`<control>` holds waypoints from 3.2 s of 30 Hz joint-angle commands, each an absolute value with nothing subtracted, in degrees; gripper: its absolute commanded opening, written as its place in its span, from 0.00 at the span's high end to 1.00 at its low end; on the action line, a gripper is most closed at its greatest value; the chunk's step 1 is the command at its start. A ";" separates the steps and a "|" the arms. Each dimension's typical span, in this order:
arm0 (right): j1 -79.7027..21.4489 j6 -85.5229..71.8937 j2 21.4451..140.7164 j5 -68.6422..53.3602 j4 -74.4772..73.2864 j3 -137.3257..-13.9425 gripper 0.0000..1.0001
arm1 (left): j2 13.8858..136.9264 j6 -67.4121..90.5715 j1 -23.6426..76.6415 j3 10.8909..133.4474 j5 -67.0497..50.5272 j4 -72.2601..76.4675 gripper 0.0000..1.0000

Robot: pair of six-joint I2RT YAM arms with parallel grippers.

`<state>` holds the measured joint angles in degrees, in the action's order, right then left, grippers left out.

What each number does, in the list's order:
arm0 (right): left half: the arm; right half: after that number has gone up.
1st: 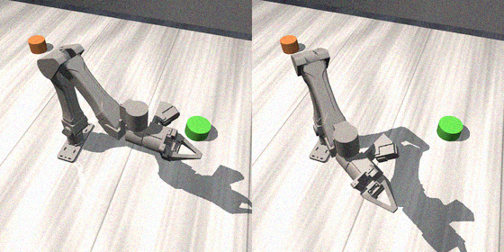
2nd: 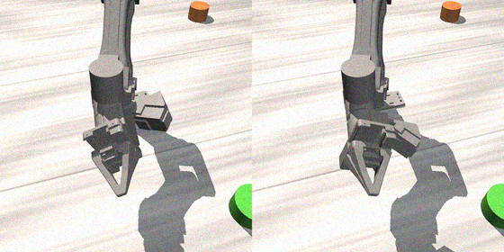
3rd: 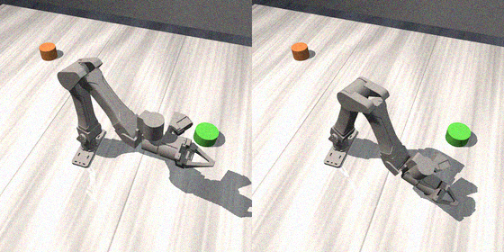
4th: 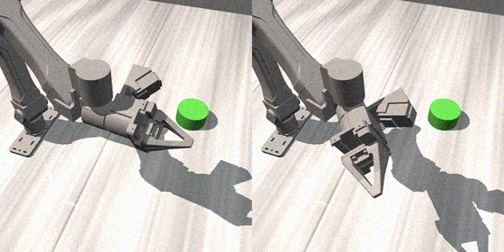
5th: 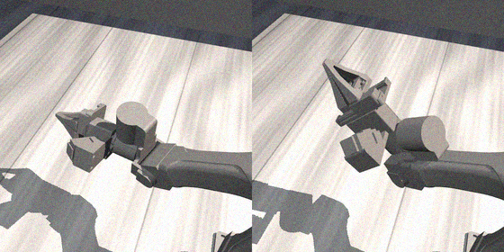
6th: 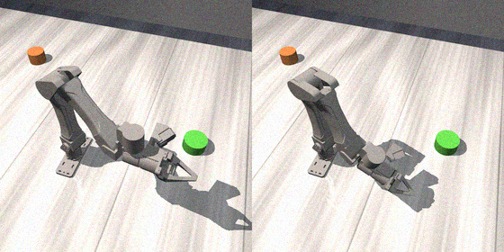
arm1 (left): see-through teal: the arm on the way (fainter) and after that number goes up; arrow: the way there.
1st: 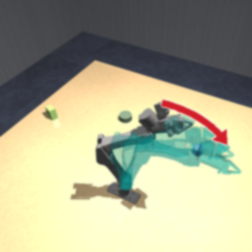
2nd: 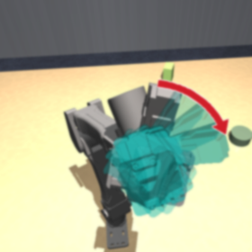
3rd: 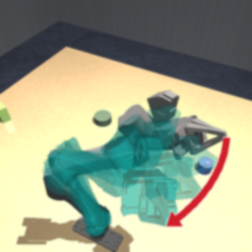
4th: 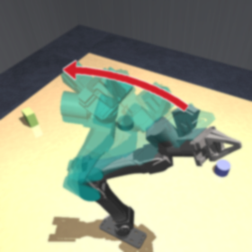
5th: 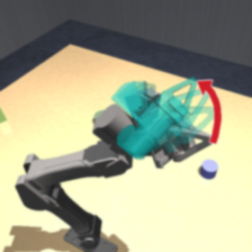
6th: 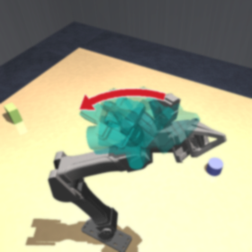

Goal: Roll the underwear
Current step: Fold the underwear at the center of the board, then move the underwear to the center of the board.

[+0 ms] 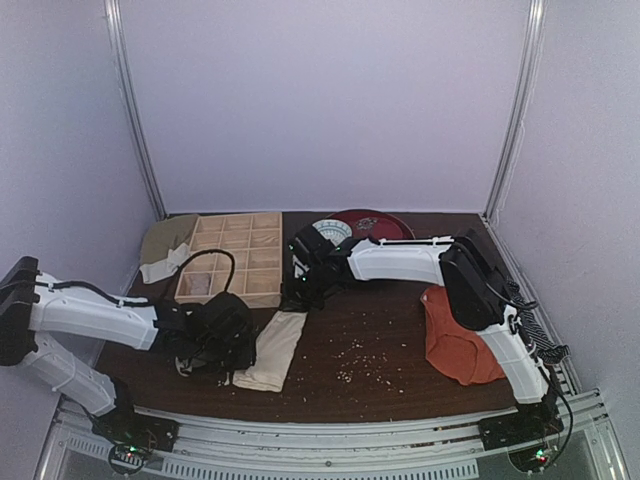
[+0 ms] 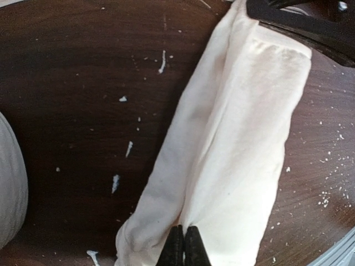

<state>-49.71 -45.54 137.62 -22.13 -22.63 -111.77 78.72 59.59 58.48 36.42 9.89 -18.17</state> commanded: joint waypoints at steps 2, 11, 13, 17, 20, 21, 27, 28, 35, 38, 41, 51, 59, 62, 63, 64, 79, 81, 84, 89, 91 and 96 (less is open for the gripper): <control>-50.02 -45.97 137.08 -21.36 -22.45 -110.51 0.93 | 82.54 58.20 57.40 37.08 10.75 -19.32 1.00; -49.93 -43.62 133.23 -21.01 -20.53 -107.43 0.61 | 86.48 57.56 57.41 39.10 9.63 -18.41 0.88; -49.77 -43.19 132.12 -20.84 -20.35 -106.69 0.60 | 84.73 57.07 57.39 39.77 10.92 -20.30 0.83; -49.42 -42.89 130.37 -20.96 -20.19 -105.42 0.59 | 80.79 55.64 57.39 42.58 12.96 -25.82 0.68; -49.26 -42.19 127.93 -20.65 -20.30 -104.08 0.57 | 77.54 55.30 57.39 44.27 13.88 -28.62 0.56; -49.20 -41.84 127.02 -20.23 -20.38 -103.53 0.56 | 76.62 55.20 57.39 44.89 14.27 -29.33 0.51; -47.99 -38.63 123.12 -20.22 -20.61 -99.58 0.59 | 74.85 54.78 57.39 48.38 14.59 -29.24 0.50; -47.70 -37.80 122.98 -20.69 -20.97 -99.17 0.63 | 75.38 54.74 57.44 48.95 14.18 -28.40 0.51; -46.04 -31.91 121.25 -21.40 -23.75 -95.54 0.92 | 83.24 58.67 57.98 51.31 10.34 -19.81 0.71; -45.86 -30.18 121.06 -22.67 -23.93 -94.92 0.94 | 87.07 61.26 58.58 51.12 9.30 -17.40 0.79; -45.73 -28.22 122.05 -24.07 -24.77 -95.99 0.95 | 89.76 64.20 59.10 49.54 8.09 -14.60 0.87; -45.75 -20.01 125.83 -23.05 -27.75 -101.72 0.57 | 94.71 67.37 59.50 47.99 8.02 -14.11 0.86; -45.67 -16.71 132.33 -26.45 -26.64 -106.57 0.53 | 93.85 66.81 59.50 46.91 8.09 -13.07 0.84; -45.62 -16.35 134.19 -28.04 -26.59 -107.94 0.53 | 93.50 66.76 59.50 46.46 8.00 -12.90 0.84; -45.54 -16.58 134.55 -28.05 -26.63 -107.96 0.55 | 93.44 66.74 59.50 46.41 8.04 -12.99 0.84; -45.53 -16.73 134.76 -28.08 -26.63 -107.94 0.57 | 93.31 66.65 59.50 46.37 8.00 -13.01 0.84; -45.49 -20.89 125.28 -26.47 -20.72 -88.95 1.00 | 91.17 54.29 58.62 48.27 6.55 -13.87 0.76; -45.51 -22.72 122.51 -25.51 -19.02 -84.29 1.00 | 89.41 51.87 58.51 48.76 6.94 -14.84 0.74; -45.45 -27.34 117.29 -23.46 -15.42 -76.10 1.00 | 86.66 48.64 57.96 49.40 6.24 -15.91 0.71; -45.74 -37.44 107.55 -19.68 -7.22 -60.39 1.00 | 83.59 43.92 57.38 51.51 4.15 -17.59 0.71; -46.76 -41.50 102.83 -17.94 -4.31 -54.56 1.00 | 83.39 42.65 56.97 52.29 3.07 -18.09 0.70; -52.42 -49.92 93.67 -10.38 -2.56 -44.69 1.00 | 83.84 41.17 56.16 53.67 0.49 -18.36 0.70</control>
<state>-48.16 -40.53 98.48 -18.26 -4.16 -50.19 84.09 44.45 56.90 51.79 3.20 -17.43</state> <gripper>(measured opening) 0.005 0.299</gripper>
